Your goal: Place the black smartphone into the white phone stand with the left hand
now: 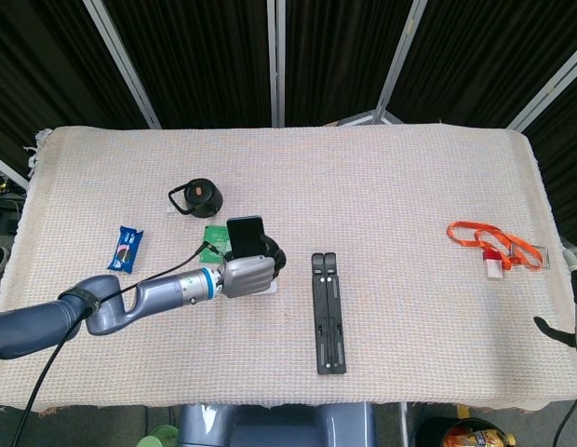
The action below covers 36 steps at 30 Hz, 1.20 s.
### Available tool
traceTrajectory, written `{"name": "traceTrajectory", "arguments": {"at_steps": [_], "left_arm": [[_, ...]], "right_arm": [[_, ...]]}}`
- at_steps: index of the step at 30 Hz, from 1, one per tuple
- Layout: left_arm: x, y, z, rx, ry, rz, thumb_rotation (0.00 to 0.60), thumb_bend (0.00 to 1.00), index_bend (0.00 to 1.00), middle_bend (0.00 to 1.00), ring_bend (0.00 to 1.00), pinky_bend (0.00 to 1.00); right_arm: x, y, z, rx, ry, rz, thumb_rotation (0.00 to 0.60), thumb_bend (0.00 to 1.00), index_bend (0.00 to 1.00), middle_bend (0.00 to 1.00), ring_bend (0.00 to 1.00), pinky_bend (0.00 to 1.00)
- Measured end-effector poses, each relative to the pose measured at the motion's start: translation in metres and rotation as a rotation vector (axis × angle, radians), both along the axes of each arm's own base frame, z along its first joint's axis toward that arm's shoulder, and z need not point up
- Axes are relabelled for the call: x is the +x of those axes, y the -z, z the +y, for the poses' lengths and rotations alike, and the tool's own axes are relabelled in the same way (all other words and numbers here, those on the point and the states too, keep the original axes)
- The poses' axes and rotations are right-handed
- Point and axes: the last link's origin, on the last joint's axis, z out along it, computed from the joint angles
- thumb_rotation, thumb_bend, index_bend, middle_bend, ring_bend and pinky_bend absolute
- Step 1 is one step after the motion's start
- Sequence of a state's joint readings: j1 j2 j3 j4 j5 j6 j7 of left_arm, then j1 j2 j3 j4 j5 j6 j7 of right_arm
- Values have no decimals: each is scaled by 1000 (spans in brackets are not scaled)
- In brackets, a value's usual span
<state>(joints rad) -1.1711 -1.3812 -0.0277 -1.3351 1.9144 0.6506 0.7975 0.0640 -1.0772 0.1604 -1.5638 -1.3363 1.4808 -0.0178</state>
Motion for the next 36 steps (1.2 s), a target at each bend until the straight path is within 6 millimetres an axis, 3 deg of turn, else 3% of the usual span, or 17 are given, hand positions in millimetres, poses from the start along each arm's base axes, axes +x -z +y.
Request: {"name": "traceTrajectory", "arguments": {"at_steps": [3,12,17,21,27,34,36], "left_arm": [[1,-1,-1,2,3,-5,600,0,0,0,0,155],[10,-17,-4,12,1,-91,600,0,0,0,0,109],[22,-48,-5,16,-104,-363,600,0,0,0,0,64],[13,-80,-8,38,-278,-619,600,0,0,0,0,5],[-38,-112,-31,85,-686,-923,600,0,0,0,0,0],[-131,-133,-100,208,-1095,-1196,600,0,0,0,0,0],[-147,-135,-116,225,-1147,-1235,600,0,0,0,0,0]], "right_arm": [[0,0,0,1,-2,-2,600,0,0,0,0,0],[2,-1,1,1,-11,-10,600,0,0,0,0,0],[3,-2,3,3,-18,-18,600,0,0,0,0,0],[4,-2,3,6,-23,-27,600,0,0,0,0,0],[8,0,3,17,-39,-45,600,0,0,0,0,0],[16,5,2,40,-69,-42,600,0,0,0,0,0],[17,6,3,43,-71,-39,600,0,0,0,0,0]]}}
